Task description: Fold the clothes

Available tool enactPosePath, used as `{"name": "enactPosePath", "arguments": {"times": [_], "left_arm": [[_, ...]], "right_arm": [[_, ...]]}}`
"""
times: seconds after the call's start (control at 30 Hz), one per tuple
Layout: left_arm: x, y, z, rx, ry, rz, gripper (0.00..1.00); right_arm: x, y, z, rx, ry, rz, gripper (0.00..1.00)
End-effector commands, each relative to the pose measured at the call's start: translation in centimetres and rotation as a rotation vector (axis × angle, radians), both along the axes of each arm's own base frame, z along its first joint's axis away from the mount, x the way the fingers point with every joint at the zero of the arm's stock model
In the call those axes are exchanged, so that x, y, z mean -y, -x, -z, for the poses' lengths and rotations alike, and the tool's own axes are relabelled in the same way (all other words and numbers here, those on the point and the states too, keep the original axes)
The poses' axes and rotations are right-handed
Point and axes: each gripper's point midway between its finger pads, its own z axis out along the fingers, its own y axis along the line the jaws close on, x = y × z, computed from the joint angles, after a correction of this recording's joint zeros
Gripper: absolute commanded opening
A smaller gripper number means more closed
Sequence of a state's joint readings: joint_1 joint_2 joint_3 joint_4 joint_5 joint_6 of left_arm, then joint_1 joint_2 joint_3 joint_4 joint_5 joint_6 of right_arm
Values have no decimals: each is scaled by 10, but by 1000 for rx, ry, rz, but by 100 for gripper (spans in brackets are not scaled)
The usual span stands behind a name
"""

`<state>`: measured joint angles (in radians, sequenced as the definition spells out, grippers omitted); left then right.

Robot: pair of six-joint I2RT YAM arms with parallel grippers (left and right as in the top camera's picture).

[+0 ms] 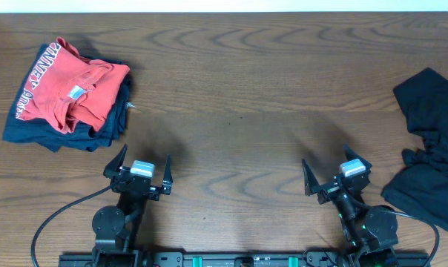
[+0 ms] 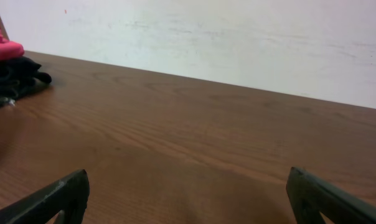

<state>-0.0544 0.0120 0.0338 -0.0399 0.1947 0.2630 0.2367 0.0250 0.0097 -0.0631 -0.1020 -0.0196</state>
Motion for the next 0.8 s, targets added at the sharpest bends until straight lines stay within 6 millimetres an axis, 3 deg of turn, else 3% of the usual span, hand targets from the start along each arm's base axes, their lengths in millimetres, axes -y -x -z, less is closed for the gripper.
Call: {"name": "enactPosePath", "arguments": {"times": [0.0,0.4,0.63,0.77], "left_arm": [[0,-1,15,-31,-8,-3,98],[12,1,6,4,6,68,98],[15,12,-78,111,129,86,98],[5,9,-117,-12,153,15,98]], "right_arm": [[0,0,1,4,9,-5,99],[-1,1,0,-27,-70,-6,99],[11,6,-40,-79,-127,66,99],[21,-1,-56,-230,-90,142,99]]}}
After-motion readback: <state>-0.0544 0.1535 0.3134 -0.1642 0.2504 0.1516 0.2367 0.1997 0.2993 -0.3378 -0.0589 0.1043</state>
